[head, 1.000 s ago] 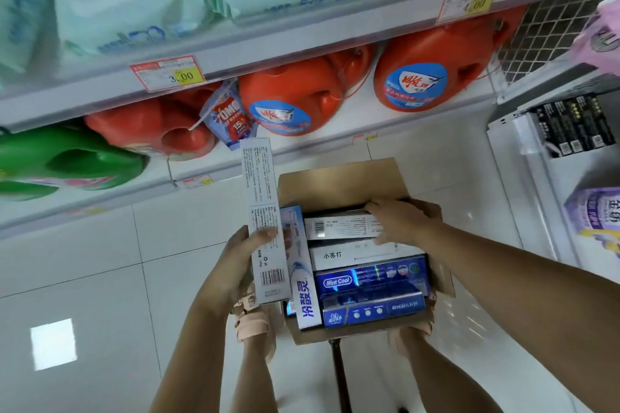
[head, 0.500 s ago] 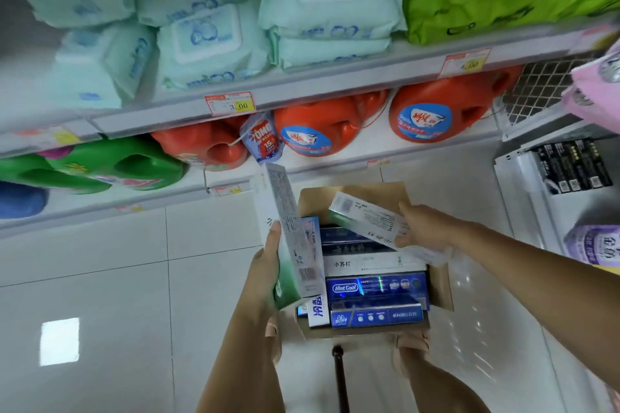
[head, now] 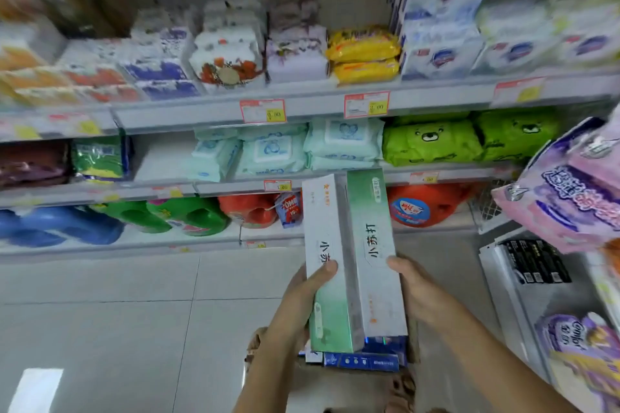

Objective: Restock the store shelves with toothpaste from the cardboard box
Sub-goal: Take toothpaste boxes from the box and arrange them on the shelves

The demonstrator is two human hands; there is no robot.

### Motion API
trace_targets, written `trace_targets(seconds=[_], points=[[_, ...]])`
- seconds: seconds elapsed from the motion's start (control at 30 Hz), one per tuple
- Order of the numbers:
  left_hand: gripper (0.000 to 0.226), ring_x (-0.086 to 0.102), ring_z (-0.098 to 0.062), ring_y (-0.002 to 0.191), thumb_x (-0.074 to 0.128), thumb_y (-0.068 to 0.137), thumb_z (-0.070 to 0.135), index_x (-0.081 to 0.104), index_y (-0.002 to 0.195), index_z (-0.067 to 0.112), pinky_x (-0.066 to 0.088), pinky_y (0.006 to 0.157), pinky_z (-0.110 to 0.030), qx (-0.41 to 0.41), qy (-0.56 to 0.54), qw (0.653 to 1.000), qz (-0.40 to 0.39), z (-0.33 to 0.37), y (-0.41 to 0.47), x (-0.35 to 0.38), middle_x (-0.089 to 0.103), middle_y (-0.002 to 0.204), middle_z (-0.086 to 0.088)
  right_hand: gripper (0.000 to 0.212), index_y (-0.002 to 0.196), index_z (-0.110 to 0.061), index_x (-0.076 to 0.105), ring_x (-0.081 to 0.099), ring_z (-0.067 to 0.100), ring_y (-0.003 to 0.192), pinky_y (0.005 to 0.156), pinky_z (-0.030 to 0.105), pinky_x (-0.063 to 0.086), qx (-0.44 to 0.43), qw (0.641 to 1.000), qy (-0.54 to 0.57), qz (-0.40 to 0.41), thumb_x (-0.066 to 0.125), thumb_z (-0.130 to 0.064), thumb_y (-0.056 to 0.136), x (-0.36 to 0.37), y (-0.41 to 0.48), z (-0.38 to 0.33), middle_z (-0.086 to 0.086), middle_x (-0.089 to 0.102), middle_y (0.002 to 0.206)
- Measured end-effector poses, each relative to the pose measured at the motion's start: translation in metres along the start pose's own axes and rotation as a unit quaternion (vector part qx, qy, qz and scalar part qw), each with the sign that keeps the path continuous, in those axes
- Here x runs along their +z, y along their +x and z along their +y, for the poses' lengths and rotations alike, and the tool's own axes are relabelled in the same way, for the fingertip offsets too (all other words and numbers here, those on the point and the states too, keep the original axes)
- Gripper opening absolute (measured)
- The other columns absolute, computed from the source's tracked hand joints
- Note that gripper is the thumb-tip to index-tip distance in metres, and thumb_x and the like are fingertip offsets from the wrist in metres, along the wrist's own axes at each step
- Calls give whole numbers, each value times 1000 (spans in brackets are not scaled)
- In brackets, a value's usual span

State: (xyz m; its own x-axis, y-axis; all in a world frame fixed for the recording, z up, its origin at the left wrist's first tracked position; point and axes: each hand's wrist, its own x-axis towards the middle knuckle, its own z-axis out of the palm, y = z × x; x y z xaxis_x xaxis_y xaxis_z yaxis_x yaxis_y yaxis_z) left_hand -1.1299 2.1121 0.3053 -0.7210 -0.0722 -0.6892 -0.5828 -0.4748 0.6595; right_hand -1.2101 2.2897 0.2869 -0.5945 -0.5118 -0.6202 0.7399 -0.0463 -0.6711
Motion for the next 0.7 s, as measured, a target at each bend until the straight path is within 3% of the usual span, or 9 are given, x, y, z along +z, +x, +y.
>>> trace_targets(seconds=[0.07, 0.17, 0.27, 0.33, 0.43, 0.5, 0.53, 0.63, 0.7], points=[[50, 68, -35, 95, 68, 71, 33, 61, 117, 12, 56, 80, -47, 26, 9, 1000, -9, 15, -22, 6, 71, 105, -16, 52, 112, -11, 57, 71, 19, 76, 58, 33, 56, 20, 1000, -1, 12, 69, -30, 65, 12, -14, -11, 6, 75, 85], [50, 69, -31, 83, 64, 70, 25, 59, 117, 7, 56, 66, -36, 61, 5, 998, -12, 29, -52, 3, 71, 99, -18, 25, 111, -15, 57, 71, 17, 78, 64, 33, 55, 28, 999, -37, 7, 54, -28, 90, 29, -38, -34, 3, 75, 87], [65, 67, -29, 82, 68, 63, 17, 53, 124, 0, 54, 64, -33, 86, -5, 996, -12, 47, -81, -10, 69, 99, -19, 54, 120, -15, 55, 70, 20, 89, 73, 33, 53, 5, 994, -105, -27, 67, -35, 71, 54, -61, -62, 5, 74, 99], [70, 67, -25, 77, 71, 60, 16, 52, 125, -2, 54, 63, -31, 87, 6, 996, -22, 64, -97, -15, 70, 93, -19, 53, 117, -14, 55, 71, 20, 78, 64, 30, 54, -14, 992, -111, -60, 68, -26, 67, 73, -76, -79, 8, 74, 91], [45, 70, -19, 68, 52, 87, 4, 48, 130, -7, 56, 66, -24, 79, 33, 993, -76, 88, -131, -40, 68, 68, -28, 63, 116, -13, 55, 71, 23, 70, 55, 29, 54, -21, 987, -128, -94, 78, -22, 58, 108, -94, -98, 11, 74, 89], [53, 65, -36, 92, 63, 77, 15, 53, 126, -2, 53, 79, -37, 75, 9, 996, -47, 111, -146, -50, 65, 97, -36, 67, 118, -15, 55, 71, 26, 71, 54, 31, 53, -41, 983, -146, -100, 79, -22, 56, 131, -104, -112, 12, 74, 91], [60, 62, -40, 95, 70, 66, 19, 56, 122, 0, 53, 78, -40, 92, 10, 994, -56, 124, -156, -56, 63, 107, -35, 63, 118, -17, 56, 71, 27, 72, 55, 31, 53, -52, 982, -152, -100, 76, -22, 58, 143, -107, -121, 12, 74, 91], [68, 67, -31, 83, 76, 52, 10, 59, 117, 1, 55, 66, -34, 141, 36, 985, -96, 159, -177, -80, 67, 106, -25, 51, 112, -19, 58, 70, 26, 69, 56, 32, 54, -85, 980, -154, -93, 69, -23, 62, 179, -115, -148, 11, 74, 86], [68, 68, -29, 82, 77, 53, 5, 57, 118, -1, 55, 68, -34, 174, 43, 977, -113, 186, -189, -94, 68, 104, -22, 60, 110, -19, 60, 69, 26, 66, 57, 32, 54, -109, 979, -152, -78, 81, -23, 53, 201, -115, -164, 10, 74, 82]])
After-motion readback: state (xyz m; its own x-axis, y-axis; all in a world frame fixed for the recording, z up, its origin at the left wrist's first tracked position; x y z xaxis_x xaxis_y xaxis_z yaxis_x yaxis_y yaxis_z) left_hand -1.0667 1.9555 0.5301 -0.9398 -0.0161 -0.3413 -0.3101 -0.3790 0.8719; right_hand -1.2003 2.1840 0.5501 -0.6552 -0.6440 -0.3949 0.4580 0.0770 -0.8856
